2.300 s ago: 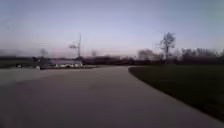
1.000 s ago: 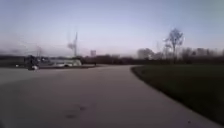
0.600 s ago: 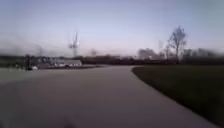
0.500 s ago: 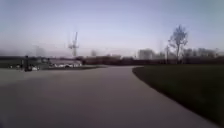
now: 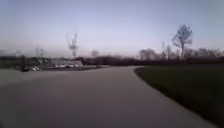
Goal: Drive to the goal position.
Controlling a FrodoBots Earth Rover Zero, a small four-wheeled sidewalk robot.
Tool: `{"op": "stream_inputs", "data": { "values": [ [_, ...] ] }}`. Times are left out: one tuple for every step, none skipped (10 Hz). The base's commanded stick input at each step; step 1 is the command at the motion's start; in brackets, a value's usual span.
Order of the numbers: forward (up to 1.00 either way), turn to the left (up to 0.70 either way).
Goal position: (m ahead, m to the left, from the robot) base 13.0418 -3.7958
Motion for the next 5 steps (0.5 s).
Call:
{"op": "stream_inputs", "data": {
  "values": [
    [1.00, 0.04],
    [1.00, 0.04],
    [1.00, 0.03],
    [1.00, 0.03],
    [1.00, 0.01]
  ]
}}
